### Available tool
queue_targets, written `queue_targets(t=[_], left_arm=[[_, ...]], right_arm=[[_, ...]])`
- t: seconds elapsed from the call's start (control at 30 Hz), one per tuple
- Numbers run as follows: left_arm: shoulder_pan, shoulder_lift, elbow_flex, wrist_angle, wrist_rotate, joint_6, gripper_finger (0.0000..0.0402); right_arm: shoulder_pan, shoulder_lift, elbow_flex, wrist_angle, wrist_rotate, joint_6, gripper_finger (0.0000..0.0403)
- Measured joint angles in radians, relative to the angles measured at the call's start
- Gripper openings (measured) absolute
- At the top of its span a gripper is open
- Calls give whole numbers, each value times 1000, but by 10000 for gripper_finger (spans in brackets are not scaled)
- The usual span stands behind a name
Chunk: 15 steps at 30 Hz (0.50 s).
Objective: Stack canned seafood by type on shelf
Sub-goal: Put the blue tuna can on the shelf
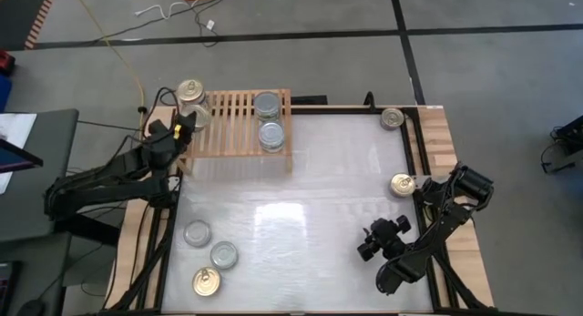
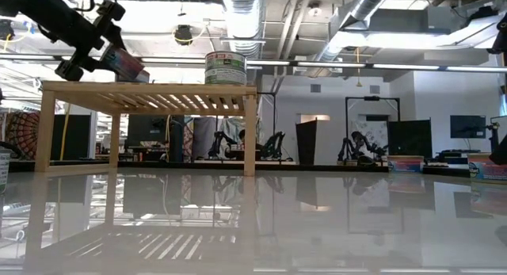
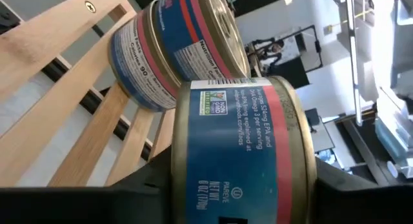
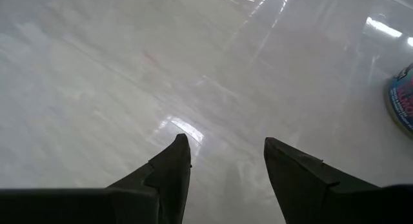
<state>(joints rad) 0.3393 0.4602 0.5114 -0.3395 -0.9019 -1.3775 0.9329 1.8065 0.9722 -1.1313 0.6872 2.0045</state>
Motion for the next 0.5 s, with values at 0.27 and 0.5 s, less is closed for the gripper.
queue_targets(t=[0.27, 0.5], left_arm=[[0, 0, -1, 16, 30, 29, 319], [-1, -7, -1, 15, 48, 11, 315]], right_arm=[[0, 0, 0, -7, 0, 1, 221], [0, 0, 0, -6, 0, 2, 221]])
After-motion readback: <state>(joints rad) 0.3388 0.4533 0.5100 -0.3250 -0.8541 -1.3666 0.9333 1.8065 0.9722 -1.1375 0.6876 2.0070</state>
